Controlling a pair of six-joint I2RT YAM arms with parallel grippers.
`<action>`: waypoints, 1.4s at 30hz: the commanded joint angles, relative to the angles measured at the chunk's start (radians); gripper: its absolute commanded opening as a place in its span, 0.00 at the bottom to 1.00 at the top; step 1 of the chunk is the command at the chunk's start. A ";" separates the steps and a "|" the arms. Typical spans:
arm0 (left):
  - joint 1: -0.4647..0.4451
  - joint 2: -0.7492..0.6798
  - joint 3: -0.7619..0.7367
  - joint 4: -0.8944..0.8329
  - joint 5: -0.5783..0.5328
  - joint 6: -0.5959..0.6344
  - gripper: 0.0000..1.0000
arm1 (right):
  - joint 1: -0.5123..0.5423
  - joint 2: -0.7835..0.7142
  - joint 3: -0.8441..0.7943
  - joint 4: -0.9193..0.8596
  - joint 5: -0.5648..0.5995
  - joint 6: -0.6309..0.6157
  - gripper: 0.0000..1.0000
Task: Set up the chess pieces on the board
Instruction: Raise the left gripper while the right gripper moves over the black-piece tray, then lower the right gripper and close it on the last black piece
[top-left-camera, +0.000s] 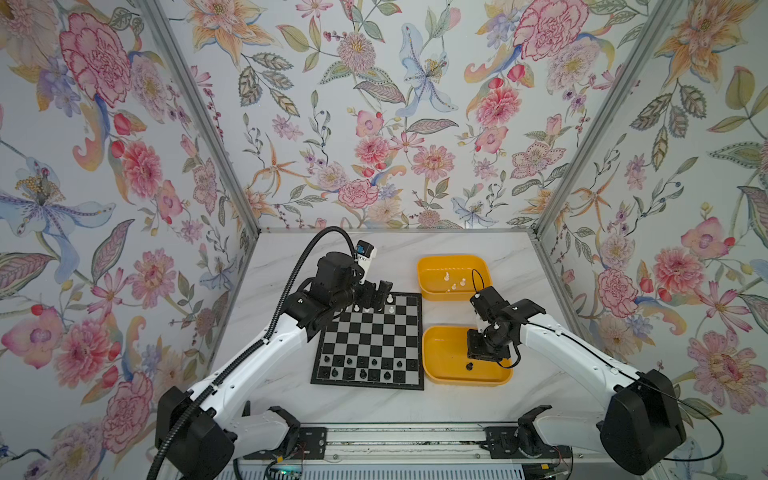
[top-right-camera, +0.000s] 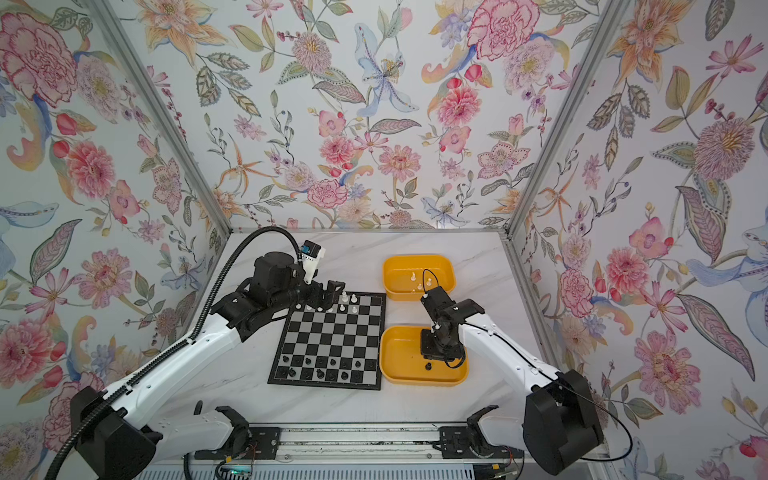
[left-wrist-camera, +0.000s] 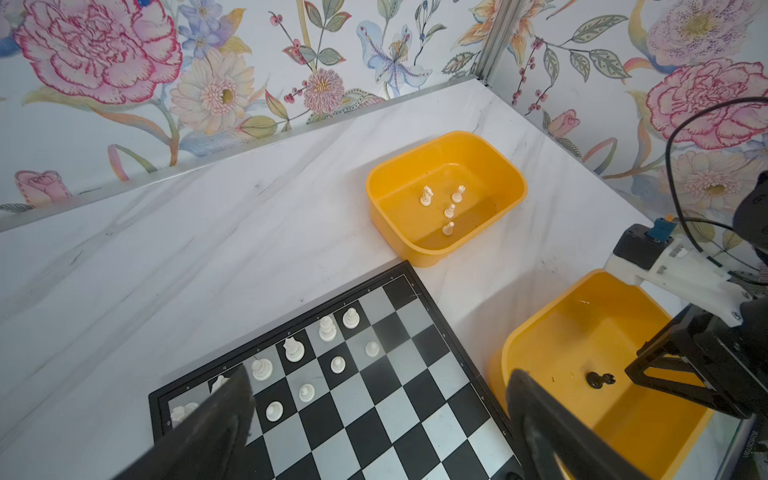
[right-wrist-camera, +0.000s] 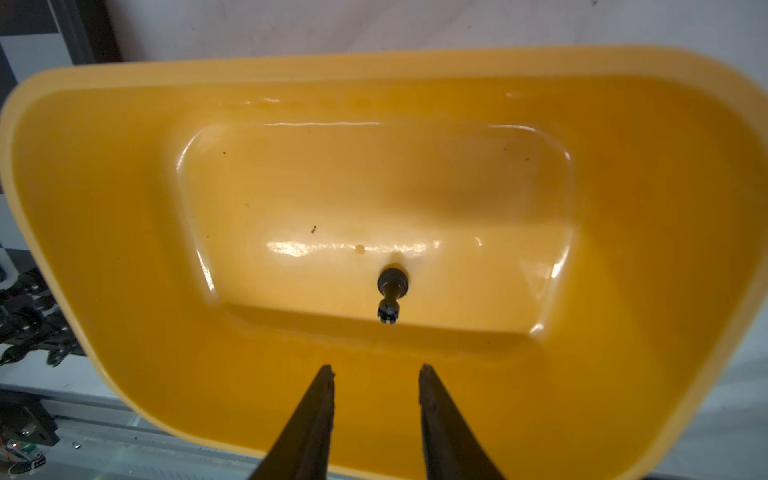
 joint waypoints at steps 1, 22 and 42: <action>0.071 0.027 -0.036 0.027 0.081 0.015 0.95 | 0.020 0.044 -0.017 0.042 0.029 0.047 0.35; 0.160 0.118 0.020 0.006 0.126 0.057 0.93 | 0.036 0.128 -0.090 0.115 0.053 0.089 0.31; 0.163 0.088 0.005 -0.011 0.101 0.049 0.92 | 0.034 0.139 -0.097 0.136 0.037 0.071 0.20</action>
